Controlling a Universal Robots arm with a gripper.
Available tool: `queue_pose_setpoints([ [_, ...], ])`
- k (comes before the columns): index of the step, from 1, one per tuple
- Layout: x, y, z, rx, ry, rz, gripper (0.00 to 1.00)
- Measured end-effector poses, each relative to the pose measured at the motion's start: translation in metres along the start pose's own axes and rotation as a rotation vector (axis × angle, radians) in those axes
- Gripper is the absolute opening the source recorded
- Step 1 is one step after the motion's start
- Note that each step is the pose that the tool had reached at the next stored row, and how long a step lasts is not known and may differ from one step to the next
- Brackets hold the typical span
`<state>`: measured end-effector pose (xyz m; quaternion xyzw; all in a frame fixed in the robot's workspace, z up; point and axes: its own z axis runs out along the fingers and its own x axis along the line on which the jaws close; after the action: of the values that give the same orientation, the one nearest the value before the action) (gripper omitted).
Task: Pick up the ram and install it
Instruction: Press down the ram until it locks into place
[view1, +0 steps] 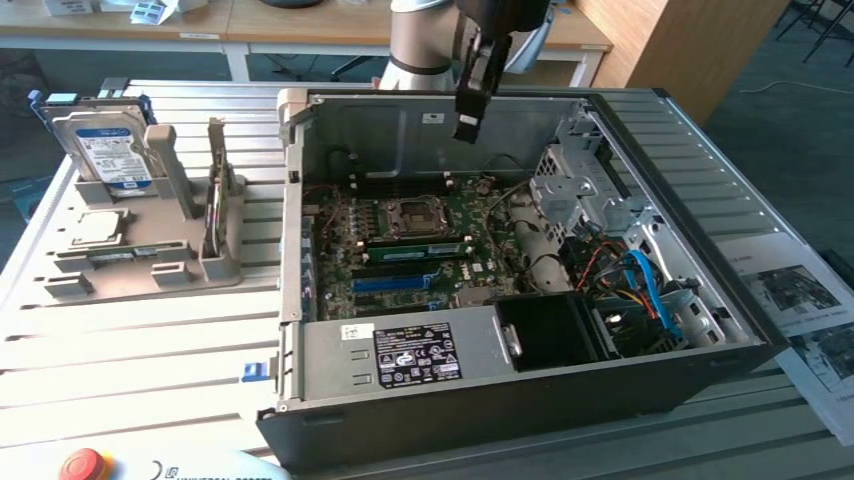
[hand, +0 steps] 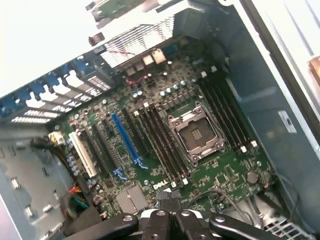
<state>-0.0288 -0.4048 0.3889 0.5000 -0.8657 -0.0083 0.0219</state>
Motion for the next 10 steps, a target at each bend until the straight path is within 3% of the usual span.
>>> queue_pose_setpoints([
  [1,0.0,0.0,0.0006,-0.0018,-0.0024,0.061,0.1],
  [10,-0.0001,0.0,0.0009,-0.0066,-0.0083,0.225,0.1],
])
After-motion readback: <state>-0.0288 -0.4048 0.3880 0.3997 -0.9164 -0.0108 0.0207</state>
